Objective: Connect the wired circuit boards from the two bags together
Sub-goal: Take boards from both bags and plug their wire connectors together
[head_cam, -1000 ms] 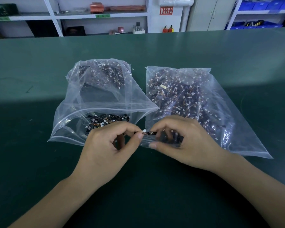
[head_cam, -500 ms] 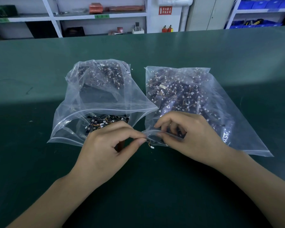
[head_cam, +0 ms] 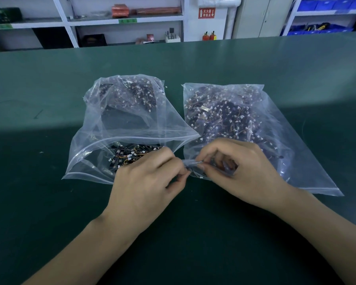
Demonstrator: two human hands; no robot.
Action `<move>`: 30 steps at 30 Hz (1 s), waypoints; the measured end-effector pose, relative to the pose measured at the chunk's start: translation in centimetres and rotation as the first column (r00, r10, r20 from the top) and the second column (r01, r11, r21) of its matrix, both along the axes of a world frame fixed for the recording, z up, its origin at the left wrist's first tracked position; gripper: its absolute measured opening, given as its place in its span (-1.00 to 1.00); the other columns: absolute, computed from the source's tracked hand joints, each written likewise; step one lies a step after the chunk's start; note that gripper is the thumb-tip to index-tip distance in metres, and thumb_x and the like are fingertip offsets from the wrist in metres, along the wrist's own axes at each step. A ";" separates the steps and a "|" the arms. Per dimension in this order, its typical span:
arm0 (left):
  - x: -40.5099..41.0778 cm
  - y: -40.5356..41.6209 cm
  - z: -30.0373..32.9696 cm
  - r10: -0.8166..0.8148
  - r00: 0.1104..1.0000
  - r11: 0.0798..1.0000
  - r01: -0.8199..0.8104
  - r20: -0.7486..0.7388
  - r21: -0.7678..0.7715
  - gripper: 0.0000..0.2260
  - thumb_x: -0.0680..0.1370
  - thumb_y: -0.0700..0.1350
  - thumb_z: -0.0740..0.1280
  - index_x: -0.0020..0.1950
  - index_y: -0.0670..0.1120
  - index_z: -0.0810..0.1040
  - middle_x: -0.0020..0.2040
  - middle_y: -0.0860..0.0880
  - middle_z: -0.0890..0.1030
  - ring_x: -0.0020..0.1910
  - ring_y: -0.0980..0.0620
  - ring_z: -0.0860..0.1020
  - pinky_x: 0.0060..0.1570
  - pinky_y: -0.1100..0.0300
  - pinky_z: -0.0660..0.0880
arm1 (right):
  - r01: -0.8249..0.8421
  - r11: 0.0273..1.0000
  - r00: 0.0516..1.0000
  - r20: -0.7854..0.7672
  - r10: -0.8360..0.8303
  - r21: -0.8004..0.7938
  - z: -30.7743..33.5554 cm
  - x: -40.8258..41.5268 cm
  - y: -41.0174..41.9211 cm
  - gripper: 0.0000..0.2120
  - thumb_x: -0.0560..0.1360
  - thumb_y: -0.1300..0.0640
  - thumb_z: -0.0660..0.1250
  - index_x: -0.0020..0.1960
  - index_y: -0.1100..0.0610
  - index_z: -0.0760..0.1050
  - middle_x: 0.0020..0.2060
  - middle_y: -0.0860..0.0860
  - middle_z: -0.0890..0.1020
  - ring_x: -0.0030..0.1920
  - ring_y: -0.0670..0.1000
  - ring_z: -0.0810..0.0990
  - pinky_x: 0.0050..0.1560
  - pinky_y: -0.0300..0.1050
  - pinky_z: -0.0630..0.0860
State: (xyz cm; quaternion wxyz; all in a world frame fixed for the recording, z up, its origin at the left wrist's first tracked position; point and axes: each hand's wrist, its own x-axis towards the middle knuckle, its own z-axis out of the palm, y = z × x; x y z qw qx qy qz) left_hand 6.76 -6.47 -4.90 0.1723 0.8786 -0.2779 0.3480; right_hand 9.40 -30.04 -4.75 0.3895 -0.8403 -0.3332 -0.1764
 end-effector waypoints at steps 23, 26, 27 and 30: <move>0.9 4.7 0.7 0.324 0.930 0.943 -0.301 -0.175 0.145 -0.77 0.61 0.15 0.42 -0.12 0.04 0.55 -0.50 0.12 0.35 -0.50 -0.09 0.48 -0.41 0.18 0.31 | 0.001 0.963 1.000 0.011 0.002 -0.271 0.1 -0.3 0.2 -0.79 0.49 0.00 0.56 0.09 -0.03 0.64 -0.19 -0.19 0.53 -0.21 -0.20 0.47 -0.04 -0.44 0.32; 0.9 4.9 0.4 0.395 0.893 0.908 -0.344 -0.215 0.237 -0.72 0.55 0.32 0.36 0.05 0.15 0.59 -0.38 0.06 0.58 -0.32 -0.17 0.65 -0.33 0.08 0.40 | 0.016 0.960 1.000 -0.020 -0.022 -0.281 0.1 -0.3 0.0 -0.77 0.50 -0.02 0.56 0.12 -0.05 0.63 -0.19 -0.18 0.52 -0.18 -0.17 0.49 -0.03 -0.41 0.34; 1.0 4.8 0.3 0.391 0.894 0.910 -0.341 -0.218 0.235 -0.71 0.55 0.35 0.34 0.08 0.18 0.60 -0.36 0.07 0.59 -0.29 -0.16 0.67 -0.32 0.08 0.39 | 0.017 0.960 0.999 -0.027 -0.025 -0.279 0.0 -0.3 0.1 -0.79 0.51 -0.01 0.55 0.11 -0.05 0.63 -0.19 -0.18 0.52 -0.18 -0.15 0.50 -0.04 -0.40 0.35; 1.0 4.8 0.3 0.363 0.906 0.922 -0.315 -0.219 0.227 -0.69 0.51 0.38 0.35 0.09 0.22 0.64 -0.33 0.10 0.61 -0.26 -0.15 0.69 -0.32 0.10 0.37 | 0.024 0.959 0.999 -0.040 -0.036 -0.282 0.0 -0.2 0.2 -0.86 0.55 0.02 0.50 0.10 -0.04 0.64 -0.20 -0.15 0.53 -0.18 -0.11 0.51 -0.05 -0.37 0.36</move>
